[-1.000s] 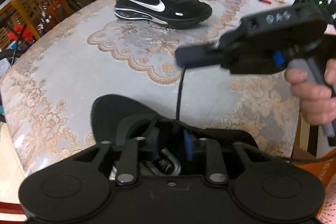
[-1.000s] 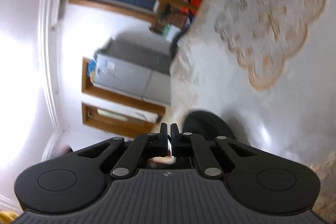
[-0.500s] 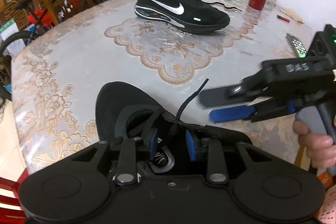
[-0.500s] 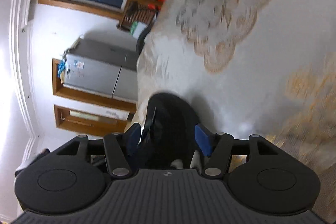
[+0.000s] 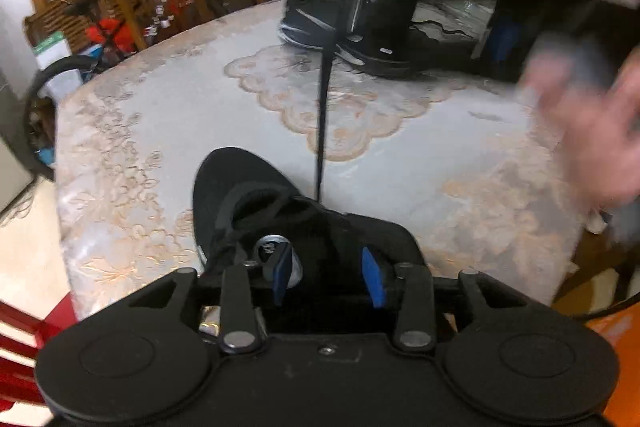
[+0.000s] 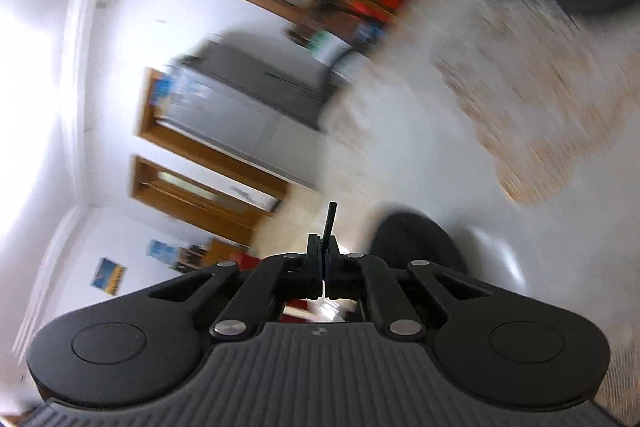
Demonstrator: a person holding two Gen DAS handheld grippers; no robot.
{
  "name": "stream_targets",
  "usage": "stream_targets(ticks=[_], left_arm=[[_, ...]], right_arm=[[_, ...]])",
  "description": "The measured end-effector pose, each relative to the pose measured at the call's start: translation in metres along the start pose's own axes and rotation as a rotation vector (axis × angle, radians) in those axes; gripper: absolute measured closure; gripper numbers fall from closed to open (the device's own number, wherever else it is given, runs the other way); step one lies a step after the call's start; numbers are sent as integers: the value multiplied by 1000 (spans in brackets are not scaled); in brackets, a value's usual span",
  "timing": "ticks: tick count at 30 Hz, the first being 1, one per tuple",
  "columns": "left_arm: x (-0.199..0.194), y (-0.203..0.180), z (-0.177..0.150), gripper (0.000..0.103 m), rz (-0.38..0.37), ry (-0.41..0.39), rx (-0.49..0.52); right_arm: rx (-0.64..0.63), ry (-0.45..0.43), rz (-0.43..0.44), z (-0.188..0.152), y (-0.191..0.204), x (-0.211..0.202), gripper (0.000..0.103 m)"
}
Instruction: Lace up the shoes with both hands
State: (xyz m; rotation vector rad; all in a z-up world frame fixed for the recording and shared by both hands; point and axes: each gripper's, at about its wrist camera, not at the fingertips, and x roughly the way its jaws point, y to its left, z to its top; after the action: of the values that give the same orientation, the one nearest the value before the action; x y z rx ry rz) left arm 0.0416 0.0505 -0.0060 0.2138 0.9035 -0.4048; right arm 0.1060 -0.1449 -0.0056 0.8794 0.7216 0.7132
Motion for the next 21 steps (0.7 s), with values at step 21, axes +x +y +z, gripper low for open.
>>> stream_targets(ticks=[21], left_arm=[[-8,6,5,73,-41,-47,-204]], right_arm=[[-527,-471,-64,148,142,-146,101]])
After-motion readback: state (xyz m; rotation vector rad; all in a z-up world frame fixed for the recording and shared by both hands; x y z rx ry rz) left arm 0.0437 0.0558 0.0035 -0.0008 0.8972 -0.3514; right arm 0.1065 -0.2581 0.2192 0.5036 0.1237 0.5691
